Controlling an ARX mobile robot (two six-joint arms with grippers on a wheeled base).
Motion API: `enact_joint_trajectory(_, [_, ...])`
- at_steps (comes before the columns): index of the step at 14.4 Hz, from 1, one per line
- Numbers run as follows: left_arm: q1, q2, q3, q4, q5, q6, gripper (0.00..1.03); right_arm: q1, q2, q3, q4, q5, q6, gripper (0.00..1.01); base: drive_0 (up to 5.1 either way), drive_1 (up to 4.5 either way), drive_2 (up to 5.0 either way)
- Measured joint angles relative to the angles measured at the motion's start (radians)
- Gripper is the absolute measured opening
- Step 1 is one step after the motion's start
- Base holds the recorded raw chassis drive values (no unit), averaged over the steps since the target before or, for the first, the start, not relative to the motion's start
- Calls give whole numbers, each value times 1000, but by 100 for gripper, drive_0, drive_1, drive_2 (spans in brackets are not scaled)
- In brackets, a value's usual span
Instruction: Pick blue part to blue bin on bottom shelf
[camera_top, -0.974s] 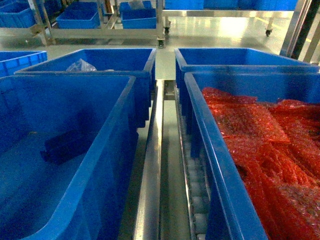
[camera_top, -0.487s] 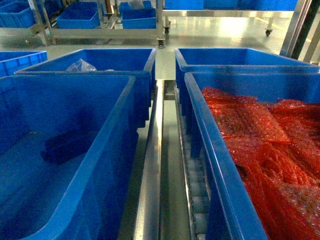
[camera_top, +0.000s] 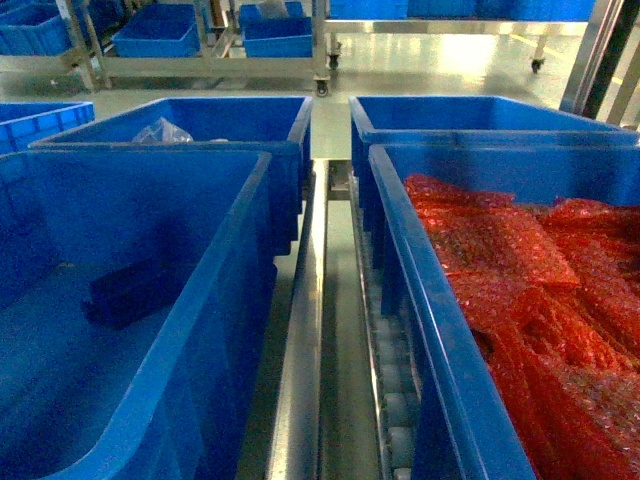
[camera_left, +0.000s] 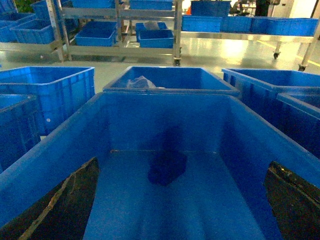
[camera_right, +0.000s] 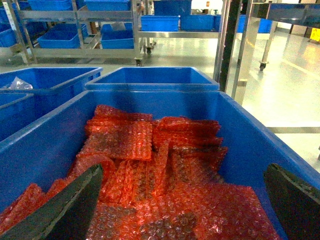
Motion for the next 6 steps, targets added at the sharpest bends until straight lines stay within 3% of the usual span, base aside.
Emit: enact_joint_trajectory(6, [0,0,0,0,0,0,98,0,0,0,0,0,0,98,0,0,0])
